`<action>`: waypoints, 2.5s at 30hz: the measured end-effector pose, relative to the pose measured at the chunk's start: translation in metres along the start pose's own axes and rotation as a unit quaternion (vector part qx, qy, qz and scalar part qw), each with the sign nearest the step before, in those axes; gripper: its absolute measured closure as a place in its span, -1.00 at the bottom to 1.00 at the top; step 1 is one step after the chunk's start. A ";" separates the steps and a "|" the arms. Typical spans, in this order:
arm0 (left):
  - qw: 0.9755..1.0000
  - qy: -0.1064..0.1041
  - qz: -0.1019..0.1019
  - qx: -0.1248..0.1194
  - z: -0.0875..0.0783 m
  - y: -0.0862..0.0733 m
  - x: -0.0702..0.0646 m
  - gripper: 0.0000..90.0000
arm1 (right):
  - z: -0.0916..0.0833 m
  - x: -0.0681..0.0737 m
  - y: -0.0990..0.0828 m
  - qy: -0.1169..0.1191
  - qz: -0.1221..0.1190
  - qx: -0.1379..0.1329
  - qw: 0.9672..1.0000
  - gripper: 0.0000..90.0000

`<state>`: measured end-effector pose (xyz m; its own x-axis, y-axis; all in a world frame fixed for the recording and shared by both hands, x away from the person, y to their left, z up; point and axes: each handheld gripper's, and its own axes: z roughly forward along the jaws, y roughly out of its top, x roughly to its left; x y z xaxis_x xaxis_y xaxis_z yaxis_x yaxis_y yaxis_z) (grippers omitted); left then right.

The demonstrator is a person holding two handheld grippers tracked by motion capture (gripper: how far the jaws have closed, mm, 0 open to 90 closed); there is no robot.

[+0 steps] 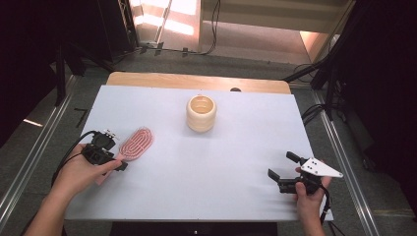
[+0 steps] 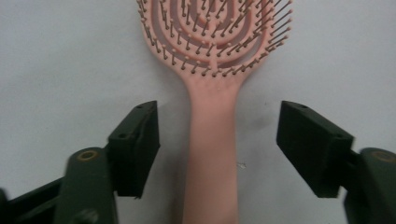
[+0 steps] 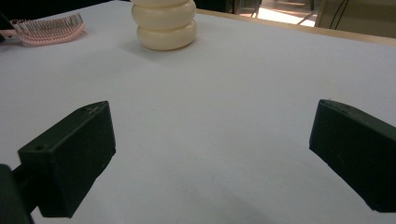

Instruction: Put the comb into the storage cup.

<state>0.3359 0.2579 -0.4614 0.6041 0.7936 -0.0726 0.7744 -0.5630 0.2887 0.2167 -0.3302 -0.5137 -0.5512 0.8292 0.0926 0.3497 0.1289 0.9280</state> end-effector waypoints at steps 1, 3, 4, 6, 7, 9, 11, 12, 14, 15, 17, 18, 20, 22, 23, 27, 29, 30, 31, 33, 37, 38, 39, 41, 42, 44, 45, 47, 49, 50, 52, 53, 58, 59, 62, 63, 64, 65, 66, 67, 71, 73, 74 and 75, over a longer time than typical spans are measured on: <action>1.000 -0.001 -0.003 0.000 0.000 0.000 0.000 -0.11 | 0.000 0.000 0.000 0.000 0.000 0.000 1.000 -1.00; 1.000 -0.002 0.001 0.009 0.001 0.001 0.001 0.04 | 0.000 0.000 0.000 0.000 0.000 0.000 1.000 -1.00; 1.000 0.000 0.000 0.010 0.002 0.001 0.001 0.09 | 0.000 0.000 0.000 0.000 -0.001 0.000 1.000 -1.00; 1.000 0.006 -0.003 0.009 0.003 0.002 0.000 0.14 | 0.000 0.000 0.000 0.000 0.000 0.000 1.000 -1.00; 1.000 0.005 -0.003 0.011 0.002 0.002 0.001 0.17 | 0.000 0.000 0.000 0.000 0.000 0.000 1.000 -1.00; 1.000 0.005 0.000 0.013 0.002 0.004 0.001 0.25 | 0.000 0.000 0.000 0.000 0.000 0.000 1.000 -1.00; 1.000 0.010 -0.002 0.014 0.003 0.005 0.001 0.30 | 0.000 0.000 0.000 0.000 0.000 0.001 1.000 -1.00; 1.000 0.013 0.000 0.013 0.003 0.005 0.000 0.36 | 0.000 0.000 0.000 0.000 -0.001 0.001 1.000 -1.00; 1.000 0.023 0.007 0.016 0.004 0.006 -0.001 0.38 | 0.000 0.000 0.000 0.000 -0.001 0.001 1.000 -1.00; 0.999 0.026 0.009 0.016 0.004 0.006 -0.002 0.43 | 0.000 0.000 0.000 -0.001 0.000 0.001 1.000 -1.00; 0.999 0.032 0.014 0.018 0.005 0.006 -0.003 0.45 | 0.000 0.000 0.000 0.000 0.000 0.001 1.000 -1.00; 0.999 0.037 0.015 0.019 0.005 0.006 -0.005 0.45 | 0.000 0.000 0.000 0.000 0.000 0.001 1.000 -1.00; 0.999 0.044 0.018 0.020 0.006 0.006 -0.006 0.46 | 0.001 0.000 0.000 -0.001 -0.003 0.002 1.000 -1.00; 0.998 0.047 0.025 0.023 0.006 0.007 -0.007 0.47 | 0.001 0.000 0.000 0.000 -0.004 0.002 1.000 -1.00; 0.998 0.049 0.025 0.020 0.006 0.007 -0.008 0.49 | 0.001 0.000 0.000 0.000 -0.003 0.002 1.000 -1.00; 0.998 0.048 0.036 0.026 0.006 0.008 -0.008 0.57 | 0.001 0.000 0.000 -0.001 -0.002 0.003 1.000 -1.00; 0.998 0.043 0.035 0.025 0.006 0.008 -0.007 0.57 | 0.001 0.000 0.000 0.000 -0.003 0.003 1.000 -1.00; 0.998 0.040 0.035 0.023 0.006 0.008 -0.007 0.57 | 0.001 0.000 0.000 -0.001 -0.003 0.002 1.000 -1.00; 0.998 0.040 0.035 0.021 0.006 0.008 -0.007 0.57 | 0.001 0.000 0.000 -0.001 -0.003 0.003 1.000 -1.00; 0.998 0.040 0.040 0.022 0.006 0.007 -0.006 0.58 | 0.001 0.000 0.000 -0.001 -0.003 0.003 1.000 -1.00; 0.998 0.043 0.046 0.018 0.005 0.007 -0.007 0.58 | 0.001 0.000 0.000 -0.002 -0.003 0.003 1.000 -1.00; 0.998 0.041 0.046 0.017 0.005 0.007 -0.007 0.58 | 0.001 0.001 0.000 -0.002 -0.002 0.003 1.000 -1.00; 0.998 0.042 0.047 0.015 0.005 0.006 -0.007 0.58 | 0.001 0.000 0.000 -0.002 -0.001 0.003 1.000 -1.00; 0.998 0.043 0.050 0.012 0.005 0.006 -0.007 0.58 | 0.000 0.000 0.000 -0.002 0.000 0.004 1.000 -1.00; 0.998 0.046 0.051 0.010 0.004 0.006 -0.007 0.58 | 0.000 0.000 0.000 -0.003 0.000 0.004 1.000 -1.00; 0.997 0.050 0.050 0.006 0.003 0.005 -0.007 0.58 | 0.000 0.000 0.000 -0.002 0.000 0.003 1.000 -1.00; 0.997 0.050 0.050 0.003 0.003 0.005 -0.007 0.58 | 0.000 0.001 0.000 -0.002 -0.001 0.004 1.000 -1.00; 0.997 0.050 0.051 0.000 0.001 0.004 -0.006 0.58 | 0.000 0.001 0.000 -0.003 0.000 0.004 1.000 -1.00; 0.998 0.047 0.050 -0.005 -0.001 0.004 -0.006 0.58 | 0.000 0.001 0.000 -0.003 0.000 0.004 1.000 -1.00; 0.998 0.046 0.050 -0.007 -0.002 0.004 -0.007 0.58 | 0.000 0.001 0.000 -0.003 0.000 0.004 1.000 -1.00; 0.998 0.044 0.052 -0.011 -0.004 0.005 -0.007 0.58 | 0.000 0.001 0.000 -0.003 -0.001 0.003 1.000 -1.00; 0.998 0.045 0.051 -0.015 -0.004 0.005 -0.008 0.58 | 0.000 0.001 0.000 -0.003 -0.001 0.003 1.000 -1.00; 0.997 0.039 0.055 -0.025 -0.007 0.007 -0.011 0.58 | 0.000 0.000 0.000 -0.003 -0.001 0.002 1.000 -1.00; 0.997 0.039 0.057 -0.029 -0.008 0.007 -0.012 0.58 | 0.000 0.000 0.000 -0.003 0.000 0.001 1.000 -1.00; 0.997 0.039 0.057 -0.043 -0.011 0.008 -0.015 0.58 | 0.000 0.000 0.000 -0.003 -0.001 0.000 1.000 -1.00; 0.997 0.038 0.058 -0.044 -0.011 0.009 -0.015 0.58 | 0.000 0.000 0.000 -0.003 -0.001 0.000 1.000 -1.00; 0.996 0.039 0.059 -0.049 -0.012 0.009 -0.016 0.58 | 0.000 0.000 0.000 -0.003 0.000 0.000 1.000 -1.00; 0.996 0.040 0.058 -0.056 -0.014 0.009 -0.016 0.58 | 0.000 0.000 0.000 -0.003 0.001 0.000 1.000 -1.00; 0.996 0.037 0.059 -0.060 -0.015 0.010 -0.017 0.58 | -0.001 0.000 0.000 -0.003 0.000 0.000 1.000 -1.00; 0.995 0.033 0.061 -0.065 -0.016 0.010 -0.018 0.58 | -0.001 0.000 0.000 -0.003 0.000 -0.001 1.000 -1.00; 0.994 0.034 0.063 -0.084 -0.018 0.011 -0.020 0.58 | -0.001 0.000 0.001 -0.004 0.000 -0.001 1.000 -1.00; 0.993 0.033 0.062 -0.095 -0.020 0.012 -0.021 0.58 | -0.001 0.001 0.001 -0.004 0.000 -0.001 1.000 -1.00; 0.992 0.030 0.060 -0.102 -0.020 0.012 -0.021 0.58 | -0.001 0.001 0.001 -0.004 0.000 -0.001 1.000 -1.00; 0.992 0.031 0.060 -0.107 -0.020 0.012 -0.021 0.58 | -0.001 0.001 0.001 -0.004 0.001 0.000 1.000 -1.00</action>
<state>0.3284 0.2388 -0.4370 0.6715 0.7403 0.0322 0.6354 -0.5976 0.4889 0.2157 -0.3302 -0.5124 -0.5446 0.8338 0.0906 0.3506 0.1282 0.9277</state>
